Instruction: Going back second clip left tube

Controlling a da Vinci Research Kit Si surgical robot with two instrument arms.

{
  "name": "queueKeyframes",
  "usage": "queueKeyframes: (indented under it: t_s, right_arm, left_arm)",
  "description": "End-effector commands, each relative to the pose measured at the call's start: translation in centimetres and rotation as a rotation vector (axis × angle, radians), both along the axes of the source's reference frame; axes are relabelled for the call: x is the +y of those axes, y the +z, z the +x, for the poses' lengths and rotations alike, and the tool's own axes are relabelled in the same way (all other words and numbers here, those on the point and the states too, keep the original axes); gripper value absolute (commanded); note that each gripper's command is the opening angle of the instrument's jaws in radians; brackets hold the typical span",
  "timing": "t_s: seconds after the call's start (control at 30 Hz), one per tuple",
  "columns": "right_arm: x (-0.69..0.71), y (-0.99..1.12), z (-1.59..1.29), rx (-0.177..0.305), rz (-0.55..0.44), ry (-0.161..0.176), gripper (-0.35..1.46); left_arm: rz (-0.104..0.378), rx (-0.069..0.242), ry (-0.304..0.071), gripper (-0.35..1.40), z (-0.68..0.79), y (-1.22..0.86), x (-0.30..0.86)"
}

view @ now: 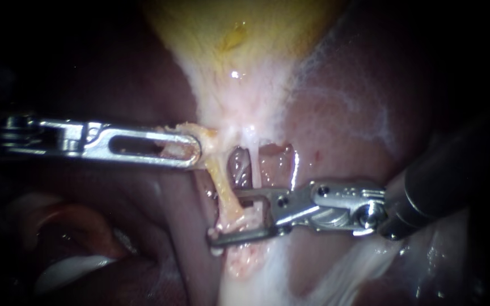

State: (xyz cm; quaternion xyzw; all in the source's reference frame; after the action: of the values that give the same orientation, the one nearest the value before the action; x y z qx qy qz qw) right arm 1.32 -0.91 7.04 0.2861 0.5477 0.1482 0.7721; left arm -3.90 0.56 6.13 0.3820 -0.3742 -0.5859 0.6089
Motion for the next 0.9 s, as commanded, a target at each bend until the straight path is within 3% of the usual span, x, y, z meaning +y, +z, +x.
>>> queueKeyframes:
  t_s: [0.03,0.23,0.4,0.57,0.73,0.9]
  right_arm:
    - [-0.01,-0.01,0.0,0.002,0.001,-0.003,0.5]
    - [0.02,0.02,0.0,0.003,-0.024,0.0,0.5]
    - [0.16,0.14,-0.05,-0.024,-0.056,0.043,0.5]
    - [0.25,0.2,-0.17,-0.035,-0.081,0.059,0.5]
    - [0.33,0.01,-0.36,-0.018,-0.118,0.059,0.5]
    - [0.55,-0.32,-0.63,0.014,-0.145,0.049,0.5]
  left_arm:
    - [0.0,0.0,0.0,-0.35,0.0,0.0,0.0]
    - [0.0,0.0,0.0,-0.35,0.0,0.0,0.0]
    - [0.0,0.0,0.0,-0.35,0.0,0.0,0.0]
    - [0.0,0.0,0.0,-0.35,0.0,0.0,0.0]
    - [0.0,0.0,0.0,-0.35,0.0,0.0,0.0]
    - [0.0,0.0,0.0,-0.35,0.0,0.0,0.0]
